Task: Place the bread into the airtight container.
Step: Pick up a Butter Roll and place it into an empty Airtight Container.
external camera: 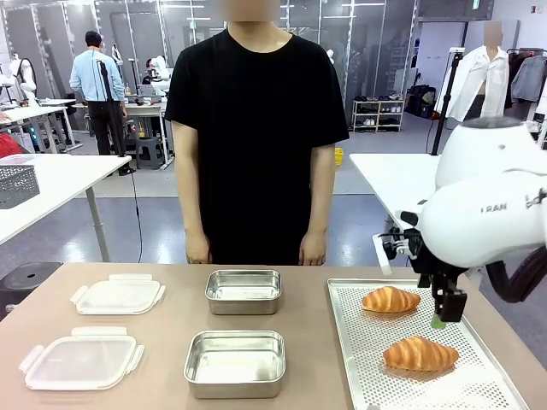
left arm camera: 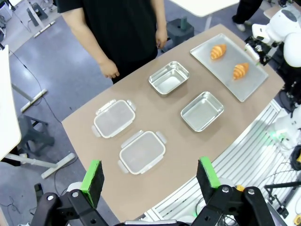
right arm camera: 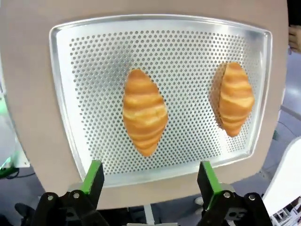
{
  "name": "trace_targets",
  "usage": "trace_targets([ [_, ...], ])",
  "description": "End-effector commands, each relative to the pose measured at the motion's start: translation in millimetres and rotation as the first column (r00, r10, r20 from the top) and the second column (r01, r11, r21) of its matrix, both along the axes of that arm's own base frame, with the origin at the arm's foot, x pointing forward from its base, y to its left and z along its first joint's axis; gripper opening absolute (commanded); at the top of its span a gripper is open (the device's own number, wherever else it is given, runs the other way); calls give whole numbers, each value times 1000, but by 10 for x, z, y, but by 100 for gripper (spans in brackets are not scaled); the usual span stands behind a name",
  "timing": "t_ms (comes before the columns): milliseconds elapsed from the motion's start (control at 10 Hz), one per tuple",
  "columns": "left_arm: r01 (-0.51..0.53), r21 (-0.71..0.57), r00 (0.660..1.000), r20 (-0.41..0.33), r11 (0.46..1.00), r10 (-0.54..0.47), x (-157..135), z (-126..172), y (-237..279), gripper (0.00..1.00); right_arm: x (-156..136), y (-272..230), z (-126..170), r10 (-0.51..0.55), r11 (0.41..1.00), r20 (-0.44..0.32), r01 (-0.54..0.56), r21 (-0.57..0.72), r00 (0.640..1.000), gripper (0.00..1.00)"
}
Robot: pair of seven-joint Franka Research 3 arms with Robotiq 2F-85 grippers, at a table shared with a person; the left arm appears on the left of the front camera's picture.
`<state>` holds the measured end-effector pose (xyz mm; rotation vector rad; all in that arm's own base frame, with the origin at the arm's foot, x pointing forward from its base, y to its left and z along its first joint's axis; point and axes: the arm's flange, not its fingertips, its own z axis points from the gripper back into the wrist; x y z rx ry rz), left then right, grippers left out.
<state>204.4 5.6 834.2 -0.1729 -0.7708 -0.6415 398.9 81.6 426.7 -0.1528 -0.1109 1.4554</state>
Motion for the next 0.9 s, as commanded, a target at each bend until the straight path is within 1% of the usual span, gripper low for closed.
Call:
trace_targets([
  [0, 5, 0, 1000, 2, 1000, -5, -6, 16, -7, 100, 106, 26, -252, -54, 998, 8, 54, 10, 998, 100],
  [200, 5, 0, 1000, 2, 1000, -5, -6, 16, -7, 100, 155, 18, -451, -71, 996, -2, 71, 52, 997, 100],
  [400, 5, 0, 1000, 2, 1000, -5, -6, 16, -7, 100, 178, -37, -577, -79, 995, -20, 81, 60, 997, 100],
  [600, 5, 0, 1000, 2, 1000, -5, -6, 16, -7, 100, 184, -85, -614, -94, 991, -46, 98, 90, 995, 100],
  [700, 5, 0, 1000, 2, 1000, -5, -6, 16, -7, 100, 168, -101, -589, -78, 992, -72, 85, 97, 994, 100],
  [800, 5, 0, 1000, 2, 1000, -5, -6, 16, -7, 100, 172, -59, -603, -92, 994, -50, 95, 60, 995, 100],
])
